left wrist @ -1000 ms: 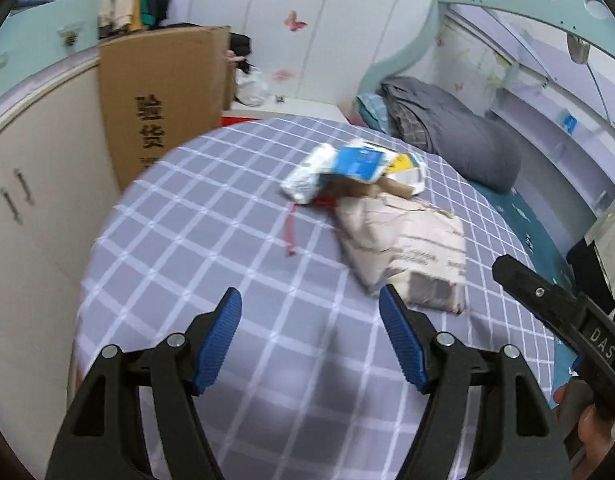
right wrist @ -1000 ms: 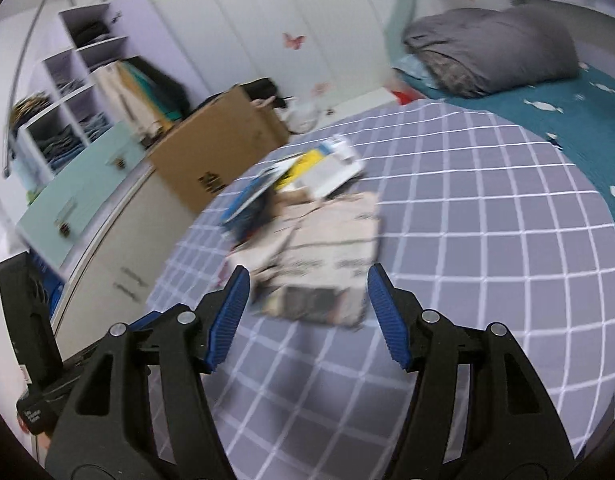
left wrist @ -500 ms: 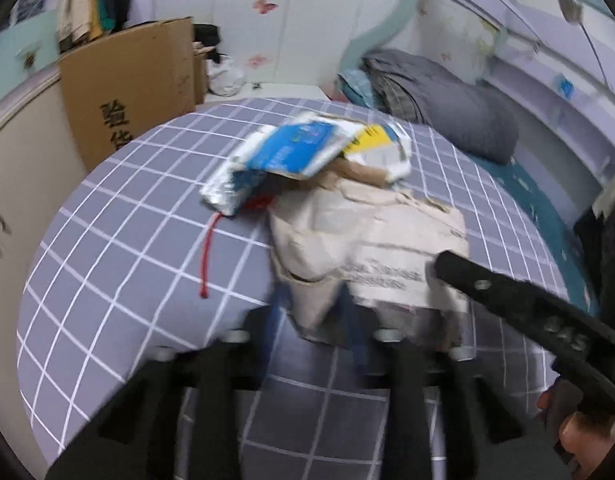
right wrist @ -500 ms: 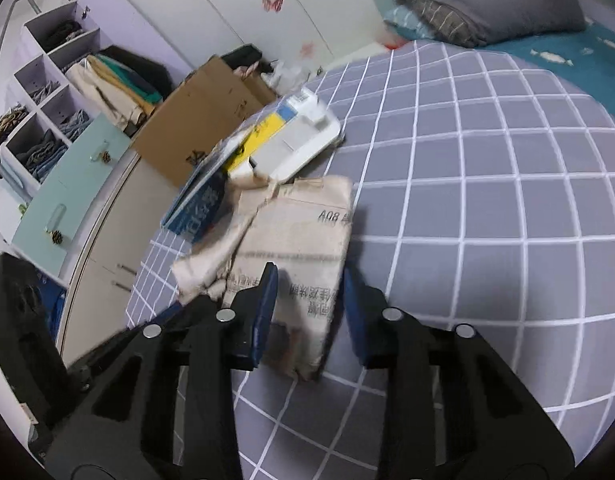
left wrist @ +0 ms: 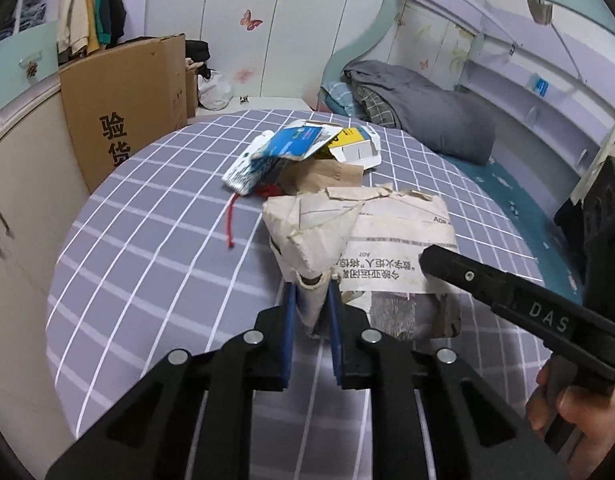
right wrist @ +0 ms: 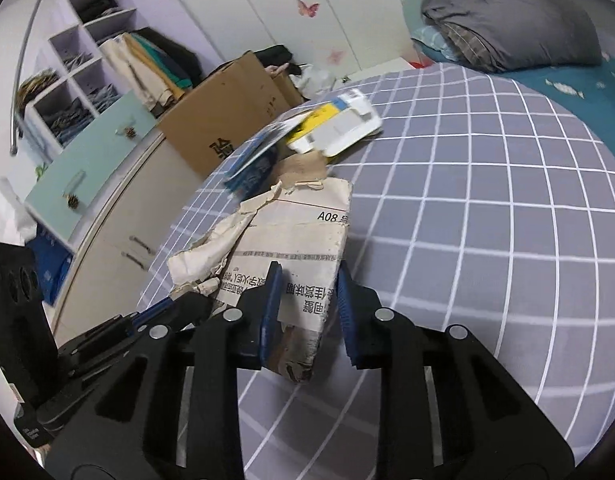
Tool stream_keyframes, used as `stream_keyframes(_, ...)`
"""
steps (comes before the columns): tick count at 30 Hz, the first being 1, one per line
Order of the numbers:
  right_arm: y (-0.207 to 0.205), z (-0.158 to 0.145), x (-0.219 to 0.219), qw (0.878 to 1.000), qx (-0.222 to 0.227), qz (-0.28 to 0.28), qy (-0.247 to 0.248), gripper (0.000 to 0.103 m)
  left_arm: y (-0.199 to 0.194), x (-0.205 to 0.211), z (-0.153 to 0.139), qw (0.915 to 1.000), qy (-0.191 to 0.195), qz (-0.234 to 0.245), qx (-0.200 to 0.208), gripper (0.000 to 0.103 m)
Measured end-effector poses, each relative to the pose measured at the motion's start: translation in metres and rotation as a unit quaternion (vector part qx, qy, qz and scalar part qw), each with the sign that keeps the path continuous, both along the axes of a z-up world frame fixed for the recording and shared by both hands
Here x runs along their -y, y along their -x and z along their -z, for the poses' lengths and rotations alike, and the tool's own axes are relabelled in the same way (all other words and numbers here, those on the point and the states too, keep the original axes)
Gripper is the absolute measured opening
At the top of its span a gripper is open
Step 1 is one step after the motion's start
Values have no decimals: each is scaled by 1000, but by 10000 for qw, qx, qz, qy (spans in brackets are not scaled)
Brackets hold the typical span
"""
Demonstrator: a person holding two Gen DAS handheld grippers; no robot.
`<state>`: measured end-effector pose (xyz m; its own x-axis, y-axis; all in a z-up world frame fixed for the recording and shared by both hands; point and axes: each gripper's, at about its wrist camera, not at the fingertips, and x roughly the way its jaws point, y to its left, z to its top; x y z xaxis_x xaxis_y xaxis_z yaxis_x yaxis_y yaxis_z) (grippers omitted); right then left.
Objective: Collect trash
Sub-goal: 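Close both grippers on the folded newspaper bundle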
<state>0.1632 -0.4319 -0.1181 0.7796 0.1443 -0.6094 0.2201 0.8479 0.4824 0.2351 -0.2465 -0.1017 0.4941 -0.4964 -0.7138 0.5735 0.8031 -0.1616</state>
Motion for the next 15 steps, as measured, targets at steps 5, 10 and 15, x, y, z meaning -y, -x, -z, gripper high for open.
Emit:
stream_keyframes(5,10,-14,-36,9995,117,-273,74,27,17,-38,-9,9997,152,-158,99,15)
stream_keyframes(10,9,-27,-91,9971,195,-693,230,27,33,-96,-16,9979,349,-527,152,15)
stream_keyframes(15,1,-32,-149,9923,195,-1163,386,27,42,-157,-20,9935,519,-1001,161,15)
